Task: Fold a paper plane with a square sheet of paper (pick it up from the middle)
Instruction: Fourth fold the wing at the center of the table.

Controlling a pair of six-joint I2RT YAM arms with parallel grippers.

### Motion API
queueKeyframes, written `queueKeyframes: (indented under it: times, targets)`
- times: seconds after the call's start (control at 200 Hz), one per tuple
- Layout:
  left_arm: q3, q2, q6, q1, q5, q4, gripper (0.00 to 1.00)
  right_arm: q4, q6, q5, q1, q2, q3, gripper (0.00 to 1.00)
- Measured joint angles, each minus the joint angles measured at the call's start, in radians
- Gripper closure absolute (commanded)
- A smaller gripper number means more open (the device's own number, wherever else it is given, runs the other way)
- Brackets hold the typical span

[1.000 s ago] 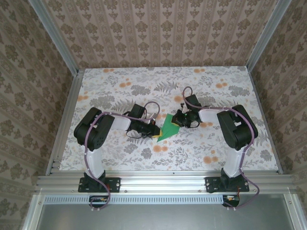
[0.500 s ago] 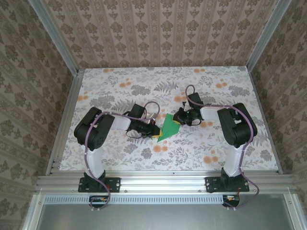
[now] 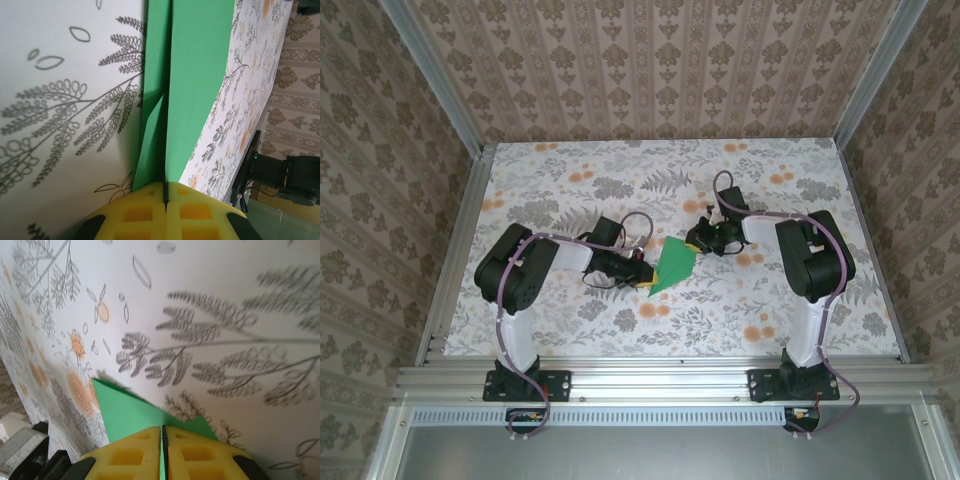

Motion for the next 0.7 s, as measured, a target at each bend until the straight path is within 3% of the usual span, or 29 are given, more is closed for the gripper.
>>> queueKeyframes:
  times: [0.48,0.705]
  targets:
    - [0.003,0.000,0.007,0.000,0.000,-0.006,1.00,-0.024,-0.013,0.037,-0.040,0.008,0.040,0.85]
    - [0.003,0.000,0.007,0.000,0.000,-0.007,1.00,0.008,-0.013,0.045,-0.020,-0.151,-0.045,0.88]
